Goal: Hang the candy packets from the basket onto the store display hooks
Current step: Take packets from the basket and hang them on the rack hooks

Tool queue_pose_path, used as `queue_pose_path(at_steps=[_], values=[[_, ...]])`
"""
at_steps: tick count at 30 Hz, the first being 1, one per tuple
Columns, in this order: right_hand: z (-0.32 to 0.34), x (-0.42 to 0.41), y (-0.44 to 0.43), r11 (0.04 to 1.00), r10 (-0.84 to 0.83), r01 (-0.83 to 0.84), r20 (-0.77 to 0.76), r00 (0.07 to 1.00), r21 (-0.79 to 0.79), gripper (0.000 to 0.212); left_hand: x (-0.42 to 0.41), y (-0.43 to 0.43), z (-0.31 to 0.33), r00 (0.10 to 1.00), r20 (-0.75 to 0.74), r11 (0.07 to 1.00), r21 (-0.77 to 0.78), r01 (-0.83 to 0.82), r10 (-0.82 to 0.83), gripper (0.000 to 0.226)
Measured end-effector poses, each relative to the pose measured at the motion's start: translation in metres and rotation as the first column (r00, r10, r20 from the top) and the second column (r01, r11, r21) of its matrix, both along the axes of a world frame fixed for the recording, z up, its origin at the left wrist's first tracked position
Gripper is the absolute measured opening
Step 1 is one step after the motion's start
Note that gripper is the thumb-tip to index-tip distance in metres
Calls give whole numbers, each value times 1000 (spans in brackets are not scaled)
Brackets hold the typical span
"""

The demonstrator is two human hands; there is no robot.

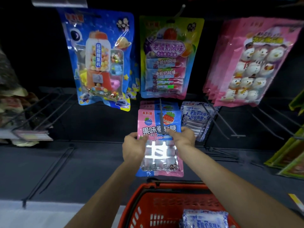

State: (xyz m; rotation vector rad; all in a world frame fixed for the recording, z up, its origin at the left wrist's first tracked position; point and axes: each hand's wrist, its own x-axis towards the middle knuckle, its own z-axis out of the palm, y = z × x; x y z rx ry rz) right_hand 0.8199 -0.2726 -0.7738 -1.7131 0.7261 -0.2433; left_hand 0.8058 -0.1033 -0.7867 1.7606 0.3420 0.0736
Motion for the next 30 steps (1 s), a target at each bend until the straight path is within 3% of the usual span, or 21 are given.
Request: queue_pose_path(at_steps=[12, 23, 30], values=[[-24, 8, 0, 995, -5, 10, 53, 999, -103, 39, 26, 2, -19, 999, -28, 987, 159, -11, 15, 14], [-6, 10, -15, 976, 21, 19, 182, 983, -217, 16, 46, 10, 10, 981, 195, 989, 145, -23, -6, 16], [4, 10, -22, 949, 81, -23, 174, 981, -313, 18, 51, 7, 23, 973, 230, 991, 122, -59, 30, 15]])
